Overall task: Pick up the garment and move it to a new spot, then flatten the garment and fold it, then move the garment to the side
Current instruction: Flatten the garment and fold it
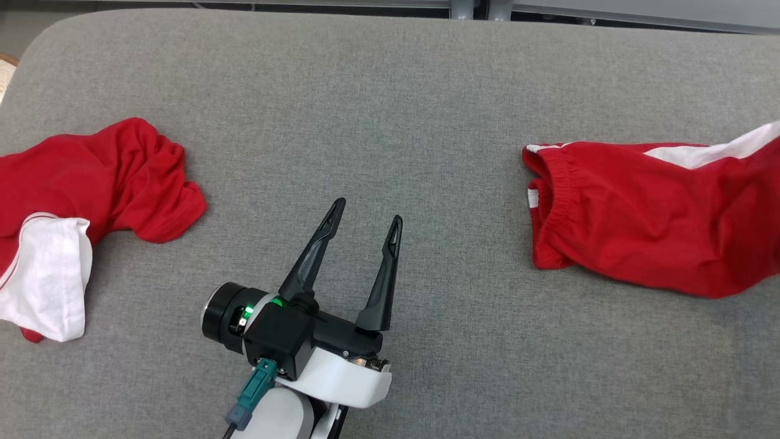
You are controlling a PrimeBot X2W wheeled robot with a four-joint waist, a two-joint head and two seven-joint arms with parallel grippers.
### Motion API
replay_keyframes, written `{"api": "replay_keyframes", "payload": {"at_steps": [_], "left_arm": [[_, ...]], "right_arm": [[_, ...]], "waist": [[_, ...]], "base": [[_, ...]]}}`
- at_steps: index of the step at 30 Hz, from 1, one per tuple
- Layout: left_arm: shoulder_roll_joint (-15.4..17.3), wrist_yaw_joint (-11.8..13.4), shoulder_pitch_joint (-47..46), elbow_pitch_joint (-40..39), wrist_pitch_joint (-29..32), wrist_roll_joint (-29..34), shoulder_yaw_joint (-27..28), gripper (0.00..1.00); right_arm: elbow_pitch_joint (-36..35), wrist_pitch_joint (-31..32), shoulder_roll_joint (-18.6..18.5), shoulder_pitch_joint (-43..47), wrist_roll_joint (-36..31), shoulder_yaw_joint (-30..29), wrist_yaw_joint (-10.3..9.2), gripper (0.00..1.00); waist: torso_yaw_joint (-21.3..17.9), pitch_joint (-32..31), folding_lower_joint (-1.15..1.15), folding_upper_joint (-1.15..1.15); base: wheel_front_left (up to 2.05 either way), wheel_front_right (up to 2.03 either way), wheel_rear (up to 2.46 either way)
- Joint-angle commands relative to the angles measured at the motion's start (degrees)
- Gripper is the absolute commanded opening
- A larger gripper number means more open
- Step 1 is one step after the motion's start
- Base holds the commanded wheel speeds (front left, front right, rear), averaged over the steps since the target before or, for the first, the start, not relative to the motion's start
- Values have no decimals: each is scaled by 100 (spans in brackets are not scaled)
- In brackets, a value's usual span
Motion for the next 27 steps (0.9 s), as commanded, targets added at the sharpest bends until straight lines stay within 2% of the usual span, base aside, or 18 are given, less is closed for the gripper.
{"api": "replay_keyframes", "payload": {"at_steps": [1, 7, 12, 17, 24, 26, 27], "left_arm": [[19, 1, 40, 8, -11, -30, 19, 100], [22, 13, 68, 31, -12, -95, -33, 100], [20, -8, 85, 36, -11, -121, -25, 100], [20, -23, 57, 68, -11, -182, -98, 100], [21, 14, -22, 133, -12, -306, -152, 100], [20, 22, -42, 142, -12, -330, -186, 100], [19, 31, -45, 148, -11, -345, -200, 100]], "right_arm": [[-145, 76, 40, -16, -71, 17, -13, 0], [-1369, 739, 448, 117, -413, 325, -13, 0], [-1915, 1068, 957, 190, -580, 655, -13, 0], [-1765, 1051, 1472, 202, -597, 1057, -13, 0], [-945, 699, 2108, -14, -620, 1494, -13, 0], [-696, 487, 2259, -40, -575, 1568, -13, 55], [-634, 331, 2347, -64, -490, 1622, -12, 100]], "waist": [[14, -65, 0, 0], [115, -254, 0, 0], [247, -294, 0, 0], [385, -274, 0, 0], [470, -220, 0, 0], [486, -209, 0, 0], [485, -206, 0, 0]], "base": [[0, 0, 0], [0, 0, 0], [0, 0, 0], [0, 0, 0], [0, 0, 0], [0, 0, 0], [0, 0, 0]]}}
